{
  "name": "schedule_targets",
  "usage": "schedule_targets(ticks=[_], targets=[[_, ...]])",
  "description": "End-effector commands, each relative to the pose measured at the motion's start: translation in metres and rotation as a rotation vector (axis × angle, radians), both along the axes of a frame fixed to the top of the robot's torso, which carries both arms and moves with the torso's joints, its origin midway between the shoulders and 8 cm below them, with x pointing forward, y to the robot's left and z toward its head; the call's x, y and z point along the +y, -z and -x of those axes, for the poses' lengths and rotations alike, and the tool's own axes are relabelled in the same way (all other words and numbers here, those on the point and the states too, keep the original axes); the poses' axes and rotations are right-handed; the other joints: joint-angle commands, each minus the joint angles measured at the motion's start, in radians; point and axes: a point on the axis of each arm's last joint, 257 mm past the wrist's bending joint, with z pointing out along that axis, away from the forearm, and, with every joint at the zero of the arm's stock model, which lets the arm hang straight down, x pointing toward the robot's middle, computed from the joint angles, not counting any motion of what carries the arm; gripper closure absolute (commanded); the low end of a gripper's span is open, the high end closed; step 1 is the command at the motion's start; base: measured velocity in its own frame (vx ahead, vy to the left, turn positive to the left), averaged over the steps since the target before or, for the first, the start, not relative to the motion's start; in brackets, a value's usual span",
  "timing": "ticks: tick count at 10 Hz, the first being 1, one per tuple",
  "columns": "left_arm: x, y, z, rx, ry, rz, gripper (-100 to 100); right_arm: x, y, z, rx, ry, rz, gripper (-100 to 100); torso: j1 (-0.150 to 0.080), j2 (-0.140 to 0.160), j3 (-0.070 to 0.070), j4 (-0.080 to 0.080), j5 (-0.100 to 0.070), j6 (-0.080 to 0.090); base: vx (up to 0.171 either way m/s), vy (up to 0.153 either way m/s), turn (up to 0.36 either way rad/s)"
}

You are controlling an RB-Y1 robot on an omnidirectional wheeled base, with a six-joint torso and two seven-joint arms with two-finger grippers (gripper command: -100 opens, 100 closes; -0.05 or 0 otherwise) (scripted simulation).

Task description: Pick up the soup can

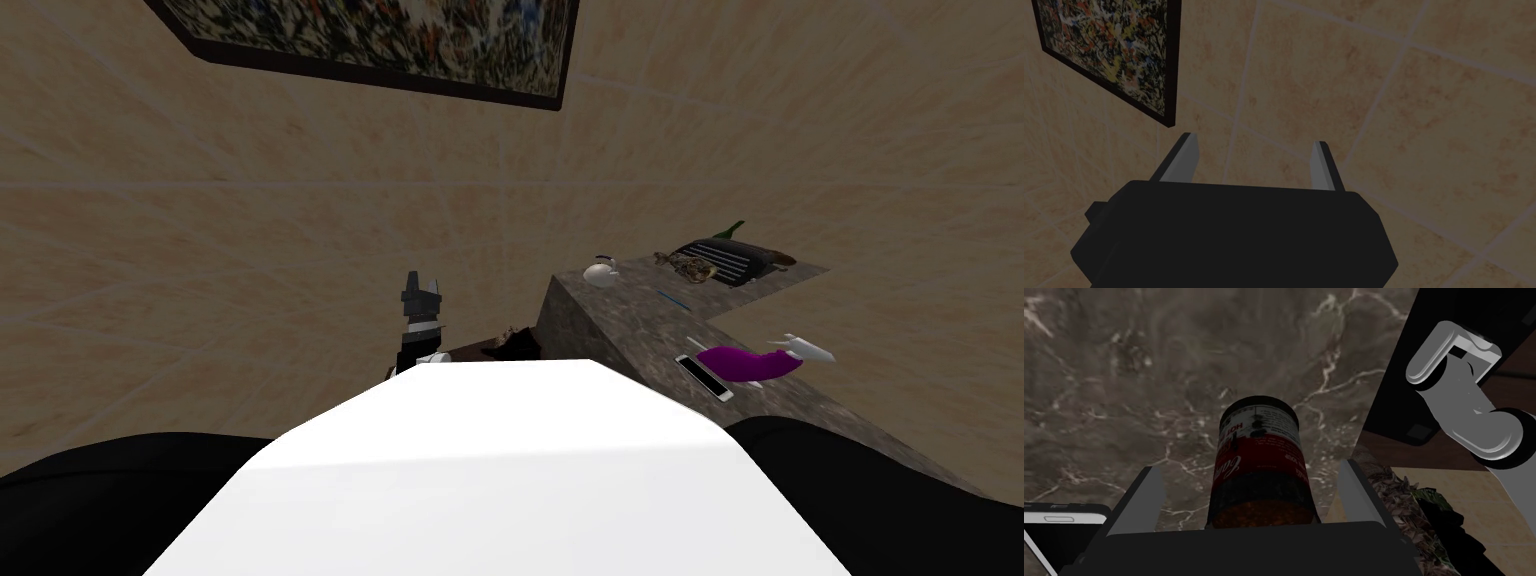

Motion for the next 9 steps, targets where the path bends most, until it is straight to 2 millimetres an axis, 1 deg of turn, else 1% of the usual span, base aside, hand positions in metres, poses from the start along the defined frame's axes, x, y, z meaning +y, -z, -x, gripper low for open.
schedule_targets(ticks=[1,5,6,7,9], targets=[[0.000,0.000,0.000,0.000,0.000,0.000,0,0.000,0.000,0.000,0.000,0.000,0.000,100,0.000,0.000,0.000,0.000,0.000,0.000,0.000,0.000,0.000],[0.000,0.000,0.000,0.000,0.000,0.000,0,0.000,0.000,0.000,0.000,0.000,-0.001,100,0.000,0.002,0.001,0.001,0.000,0.000,0.000,0.000,0.000],[0.000,0.000,0.000,0.000,0.000,0.000,0,0.000,0.000,0.000,0.000,0.000,-0.001,0,0.000,0.002,0.001,0.001,0.000,0.000,0.000,0.000,0.000],[0.000,0.000,0.000,0.000,0.000,0.000,0,-0.006,-0.013,-0.015,-0.002,-0.005,0.004,100,0.000,0.002,0.001,0.001,0.000,0.000,-0.057,0.019,-0.061],[0.000,0.000,0.000,0.000,0.000,0.000,0,-0.009,-0.024,-0.028,-0.002,-0.010,0.006,100,0.003,0.008,0.004,0.002,0.002,0.001,-0.100,0.031,-0.033]])
